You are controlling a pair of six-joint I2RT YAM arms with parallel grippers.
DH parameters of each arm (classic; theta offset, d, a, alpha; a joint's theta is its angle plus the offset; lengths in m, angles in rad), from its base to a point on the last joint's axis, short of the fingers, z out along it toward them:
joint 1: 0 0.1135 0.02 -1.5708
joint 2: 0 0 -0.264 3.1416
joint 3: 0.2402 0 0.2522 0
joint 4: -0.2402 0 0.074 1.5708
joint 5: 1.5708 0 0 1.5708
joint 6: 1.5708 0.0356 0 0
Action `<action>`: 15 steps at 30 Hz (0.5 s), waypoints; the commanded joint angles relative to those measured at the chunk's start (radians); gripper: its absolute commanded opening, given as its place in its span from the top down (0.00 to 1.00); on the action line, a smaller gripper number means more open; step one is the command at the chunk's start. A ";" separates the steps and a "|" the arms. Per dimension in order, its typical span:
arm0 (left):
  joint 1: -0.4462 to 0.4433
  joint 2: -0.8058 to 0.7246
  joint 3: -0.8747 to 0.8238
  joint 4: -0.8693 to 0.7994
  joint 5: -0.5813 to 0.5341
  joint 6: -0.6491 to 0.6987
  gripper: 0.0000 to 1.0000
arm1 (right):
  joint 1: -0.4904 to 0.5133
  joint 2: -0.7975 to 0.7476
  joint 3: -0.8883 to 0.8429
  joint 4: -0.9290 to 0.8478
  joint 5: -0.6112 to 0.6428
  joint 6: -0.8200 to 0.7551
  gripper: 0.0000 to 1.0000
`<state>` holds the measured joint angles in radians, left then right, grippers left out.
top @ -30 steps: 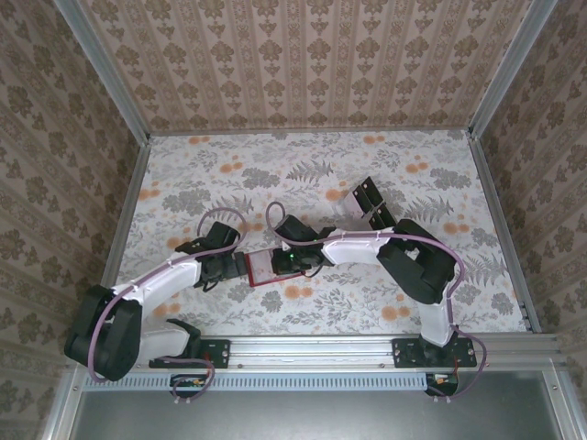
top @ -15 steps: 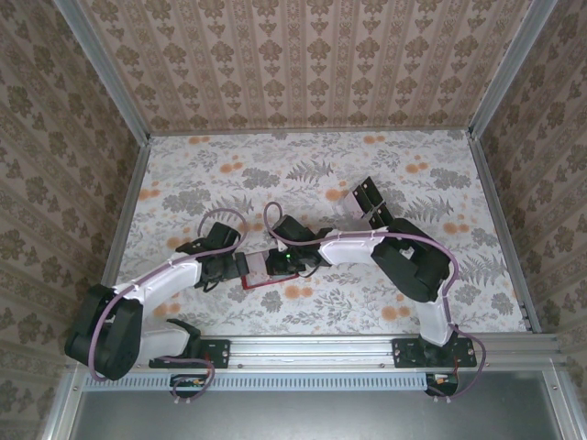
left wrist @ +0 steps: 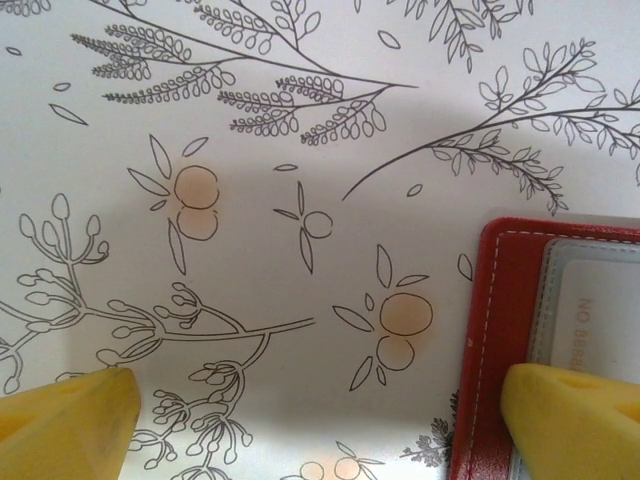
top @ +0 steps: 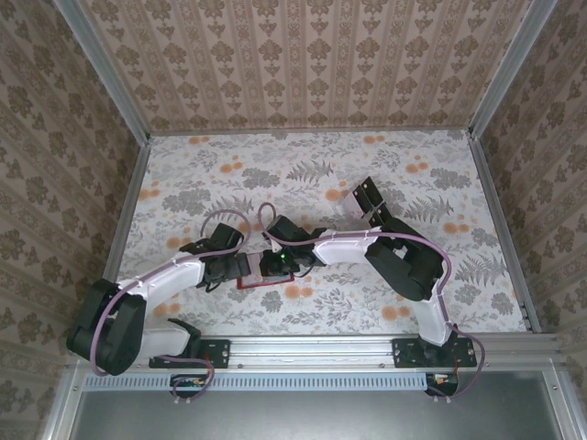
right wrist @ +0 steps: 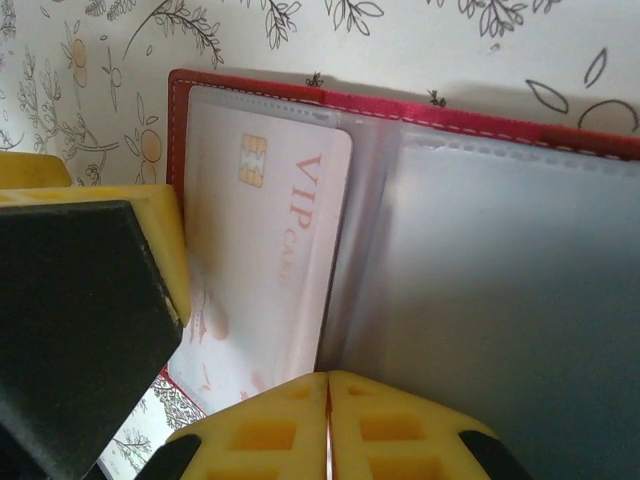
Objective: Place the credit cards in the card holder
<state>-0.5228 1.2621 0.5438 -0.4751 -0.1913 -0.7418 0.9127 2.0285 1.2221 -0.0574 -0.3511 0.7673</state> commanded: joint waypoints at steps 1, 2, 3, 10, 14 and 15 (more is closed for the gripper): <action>-0.017 0.017 0.003 -0.009 0.026 -0.013 0.00 | 0.015 0.027 0.029 0.004 -0.027 0.016 0.89; -0.017 0.014 0.007 -0.012 0.023 -0.013 0.00 | 0.015 0.028 0.030 0.002 -0.025 0.015 0.89; -0.017 0.010 0.012 -0.019 0.020 -0.012 0.00 | 0.015 0.028 0.027 0.000 -0.023 0.013 0.89; -0.002 -0.116 0.033 -0.097 -0.050 -0.041 0.00 | 0.014 0.013 0.015 -0.039 0.041 -0.011 0.85; 0.017 -0.154 0.025 -0.123 -0.061 -0.053 0.00 | 0.014 0.019 0.026 -0.063 0.067 -0.029 0.84; 0.021 -0.155 0.021 -0.127 -0.061 -0.054 0.00 | 0.014 0.023 0.030 -0.065 0.068 -0.029 0.84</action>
<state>-0.5140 1.1191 0.5518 -0.5461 -0.2245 -0.7677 0.9211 2.0285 1.2297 -0.0681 -0.3275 0.7586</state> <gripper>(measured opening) 0.997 0.163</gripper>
